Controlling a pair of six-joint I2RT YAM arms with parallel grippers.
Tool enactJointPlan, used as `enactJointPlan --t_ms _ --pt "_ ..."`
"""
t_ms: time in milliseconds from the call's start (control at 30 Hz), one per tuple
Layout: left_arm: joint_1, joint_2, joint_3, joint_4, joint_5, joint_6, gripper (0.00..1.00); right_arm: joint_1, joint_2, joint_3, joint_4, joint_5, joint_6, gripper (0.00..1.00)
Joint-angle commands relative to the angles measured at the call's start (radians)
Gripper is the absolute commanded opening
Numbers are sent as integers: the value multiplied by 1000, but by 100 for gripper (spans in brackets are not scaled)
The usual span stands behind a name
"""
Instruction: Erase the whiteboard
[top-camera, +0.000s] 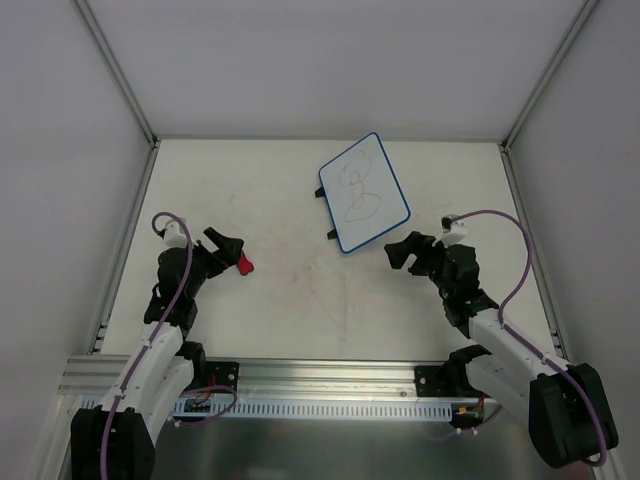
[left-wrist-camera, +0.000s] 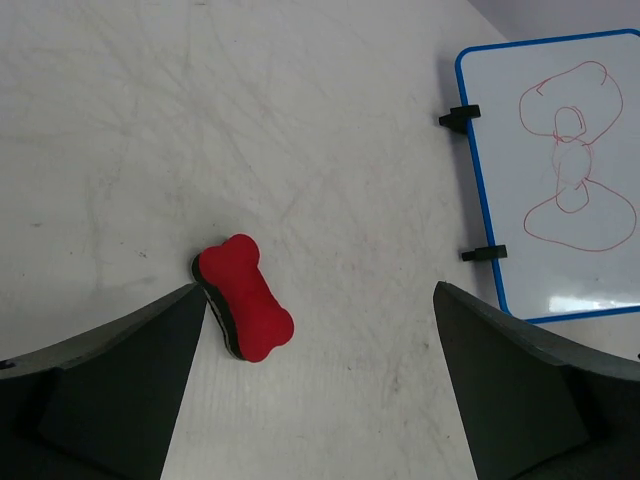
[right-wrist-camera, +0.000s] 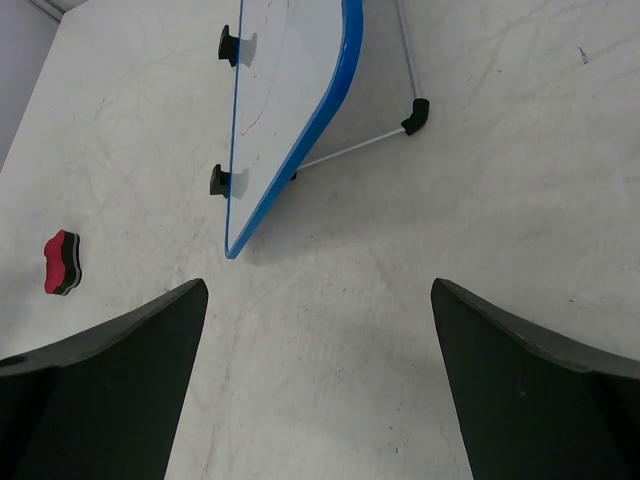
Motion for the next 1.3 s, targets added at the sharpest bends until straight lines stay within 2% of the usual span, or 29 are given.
enactJointPlan --t_ms 0,200,367,600,733,800,1000,1100,1267 --pt "1 -23 34 42 24 6 99 5 -17 37 51 4 8 99" --pt "1 -37 31 34 11 -13 99 5 -29 31 50 25 11 99" --pt "1 -43 23 42 4 -17 99 3 -17 17 68 50 86 97" --pt "1 -66 -7 36 -99 -39 99 -12 127 23 186 -141 43 98" --pt "1 -84 -9 31 -99 -8 99 -18 207 7 303 -162 60 98" --pt "1 -87 -9 30 -99 -7 99 -17 239 26 336 -180 70 95" --pt "1 -60 0 30 -88 -11 99 -17 273 -4 462 -159 58 94" --pt "1 -43 8 31 -74 -11 99 -17 293 -1 481 -174 55 87" --pt "1 -23 13 30 -78 -8 99 -17 330 42 482 -165 66 85"
